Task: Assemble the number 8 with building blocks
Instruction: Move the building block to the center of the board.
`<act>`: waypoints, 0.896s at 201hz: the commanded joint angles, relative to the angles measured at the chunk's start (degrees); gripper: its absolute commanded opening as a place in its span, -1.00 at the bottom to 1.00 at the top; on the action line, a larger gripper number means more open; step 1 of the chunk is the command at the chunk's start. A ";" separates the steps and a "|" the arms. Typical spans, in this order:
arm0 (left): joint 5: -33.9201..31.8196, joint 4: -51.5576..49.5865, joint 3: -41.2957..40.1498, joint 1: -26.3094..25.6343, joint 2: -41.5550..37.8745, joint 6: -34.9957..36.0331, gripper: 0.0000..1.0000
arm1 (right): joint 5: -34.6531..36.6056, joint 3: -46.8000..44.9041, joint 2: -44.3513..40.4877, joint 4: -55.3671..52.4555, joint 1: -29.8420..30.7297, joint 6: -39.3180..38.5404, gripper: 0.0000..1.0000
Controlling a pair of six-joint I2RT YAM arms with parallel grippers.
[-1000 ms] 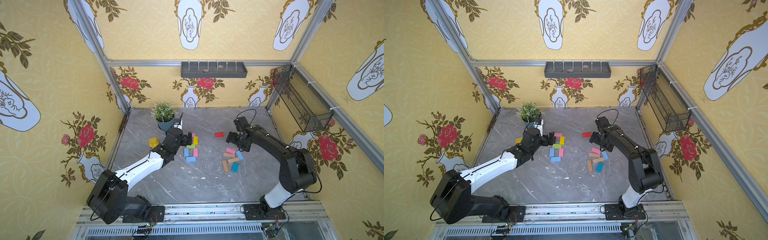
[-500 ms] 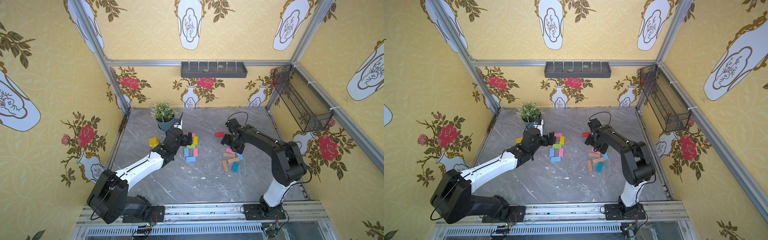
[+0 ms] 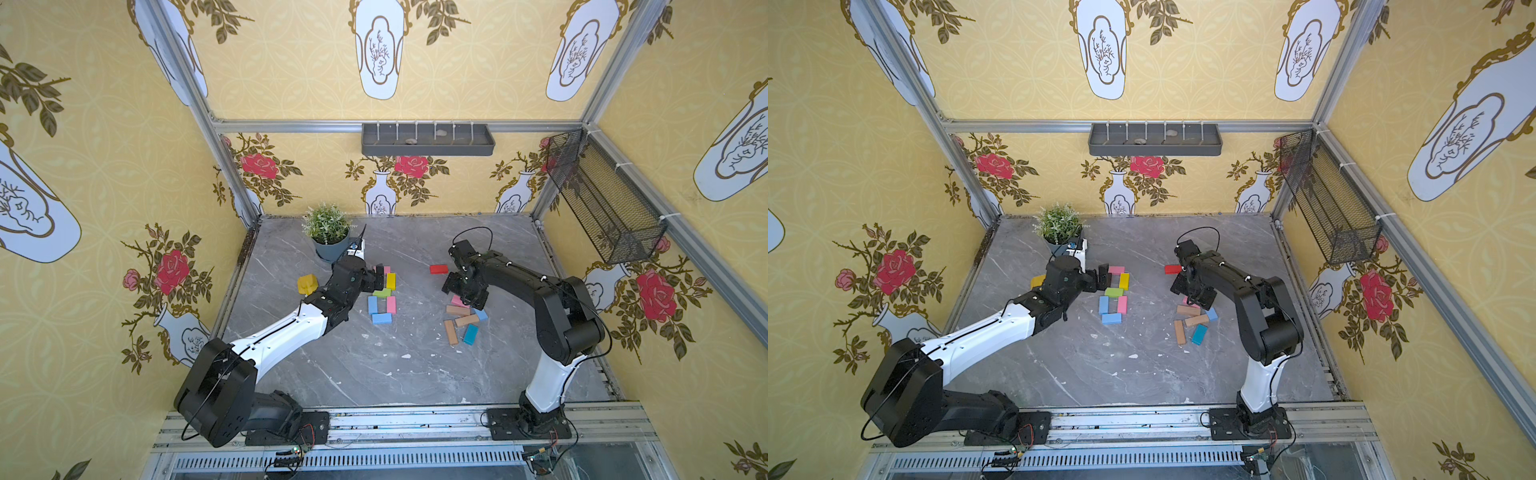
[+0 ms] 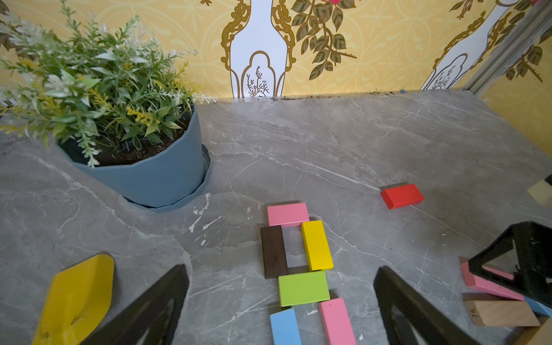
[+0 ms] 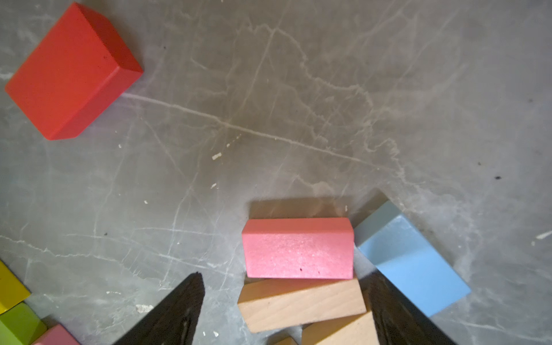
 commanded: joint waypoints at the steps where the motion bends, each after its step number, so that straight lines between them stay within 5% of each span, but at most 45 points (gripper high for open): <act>1: -0.28 0.62 0.16 0.04 0.37 0.30 1.00 | 0.45 0.09 0.65 0.59 0.02 -0.63 0.76; 96: -0.37 0.62 0.37 0.04 0.73 0.37 1.00 | -0.08 0.34 3.15 1.64 -0.15 -0.98 0.64; 180: -0.64 0.45 0.33 0.04 0.75 0.60 0.99 | 0.01 0.43 4.39 2.15 -0.12 -0.82 0.27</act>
